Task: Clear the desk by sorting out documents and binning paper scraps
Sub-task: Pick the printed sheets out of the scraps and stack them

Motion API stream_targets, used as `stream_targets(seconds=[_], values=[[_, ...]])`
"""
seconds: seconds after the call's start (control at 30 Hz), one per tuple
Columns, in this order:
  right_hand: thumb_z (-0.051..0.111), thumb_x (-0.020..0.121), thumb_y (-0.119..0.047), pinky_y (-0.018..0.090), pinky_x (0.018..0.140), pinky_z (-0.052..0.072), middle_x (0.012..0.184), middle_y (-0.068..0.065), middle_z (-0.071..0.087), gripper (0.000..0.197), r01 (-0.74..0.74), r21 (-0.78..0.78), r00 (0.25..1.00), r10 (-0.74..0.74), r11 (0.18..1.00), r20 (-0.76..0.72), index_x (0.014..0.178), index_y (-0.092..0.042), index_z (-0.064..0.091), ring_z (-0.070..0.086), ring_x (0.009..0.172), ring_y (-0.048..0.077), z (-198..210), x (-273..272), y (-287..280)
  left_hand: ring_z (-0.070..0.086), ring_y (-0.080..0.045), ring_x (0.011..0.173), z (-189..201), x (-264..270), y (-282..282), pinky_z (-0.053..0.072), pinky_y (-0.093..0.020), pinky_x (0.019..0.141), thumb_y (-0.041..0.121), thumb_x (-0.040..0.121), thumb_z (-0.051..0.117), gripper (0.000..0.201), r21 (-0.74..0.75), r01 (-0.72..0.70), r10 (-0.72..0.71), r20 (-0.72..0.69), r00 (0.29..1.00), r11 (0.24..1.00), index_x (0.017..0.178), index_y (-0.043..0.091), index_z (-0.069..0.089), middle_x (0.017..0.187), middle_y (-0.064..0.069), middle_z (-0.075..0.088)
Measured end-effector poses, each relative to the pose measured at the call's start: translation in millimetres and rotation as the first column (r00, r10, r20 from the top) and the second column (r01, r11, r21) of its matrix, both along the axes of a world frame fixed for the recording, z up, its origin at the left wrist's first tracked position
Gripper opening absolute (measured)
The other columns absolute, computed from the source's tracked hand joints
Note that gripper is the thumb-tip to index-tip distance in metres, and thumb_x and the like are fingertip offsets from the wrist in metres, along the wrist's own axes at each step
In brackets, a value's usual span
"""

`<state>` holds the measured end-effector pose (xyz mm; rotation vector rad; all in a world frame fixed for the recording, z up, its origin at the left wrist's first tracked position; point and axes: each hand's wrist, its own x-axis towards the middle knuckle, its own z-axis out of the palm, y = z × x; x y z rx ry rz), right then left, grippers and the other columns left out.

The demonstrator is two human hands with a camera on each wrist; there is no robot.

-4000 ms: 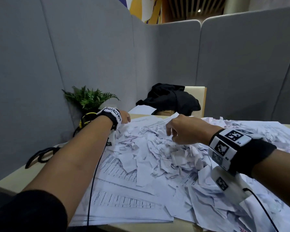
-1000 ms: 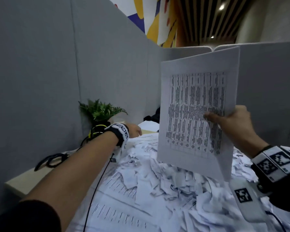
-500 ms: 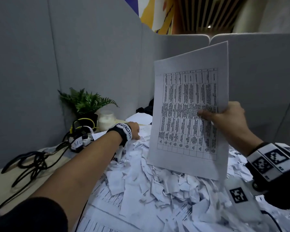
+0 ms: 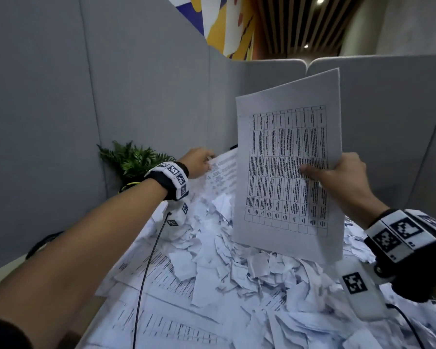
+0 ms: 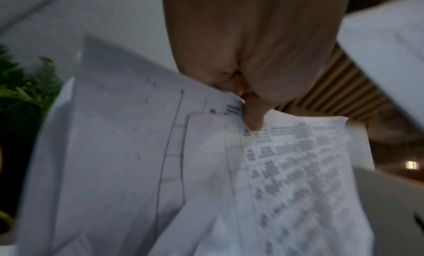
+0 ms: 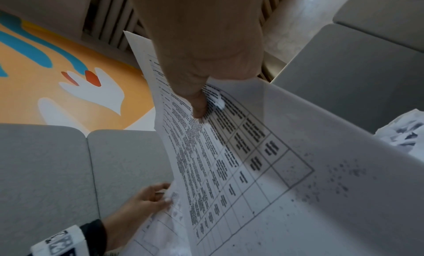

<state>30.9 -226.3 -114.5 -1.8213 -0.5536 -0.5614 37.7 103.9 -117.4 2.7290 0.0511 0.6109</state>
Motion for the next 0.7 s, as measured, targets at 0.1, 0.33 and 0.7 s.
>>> stream_targets(seconds=[0.1, 0.33, 0.7], values=[[0.082, 0.075, -0.022, 0.021, 0.070, 0.052, 0.076, -0.009, 0.069, 0.014, 0.005, 0.017, 1.000, -0.005, 1.000, 0.010, 0.085, -0.020, 0.073, 0.066, 0.072, 0.002, -1, -6, -3, 0.065, -0.020, 0.096, 16, -23, 3, 0.052, -0.031, 0.085, 0.000, 0.093, 0.051, 0.033, -0.173, 0.011, 0.019, 0.171, 0.985, 0.985, 0.120, 0.014, 0.064, 0.108, -0.005, 0.068], [0.081, 0.077, -0.022, 0.015, 0.059, 0.047, 0.078, -0.007, 0.068, 0.020, 0.009, 0.092, 1.000, -0.006, 0.996, -0.025, 0.094, -0.016, 0.072, 0.064, 0.071, 0.002, -4, -11, -8, 0.064, -0.016, 0.092, 27, -67, 7, 0.052, -0.024, 0.078, -0.003, 0.095, 0.048, 0.033, -0.425, 0.062, 0.134, 0.415, 0.900, 0.903, 0.122, 0.013, 0.060, 0.107, -0.002, 0.067], [0.080, 0.077, -0.018, 0.034, 0.071, 0.056, 0.089, 0.004, 0.074, 0.016, -0.141, 0.292, 0.983, 0.168, 0.946, -0.068, 0.090, -0.014, 0.070, 0.071, 0.081, 0.016, 4, -18, -6, 0.063, -0.023, 0.102, 13, -109, 11, 0.053, -0.023, 0.078, -0.007, 0.091, 0.053, 0.030, -0.761, 0.323, 0.247, 0.528, 0.813, 0.562, 0.112, 0.014, 0.059, 0.113, -0.010, 0.065]])
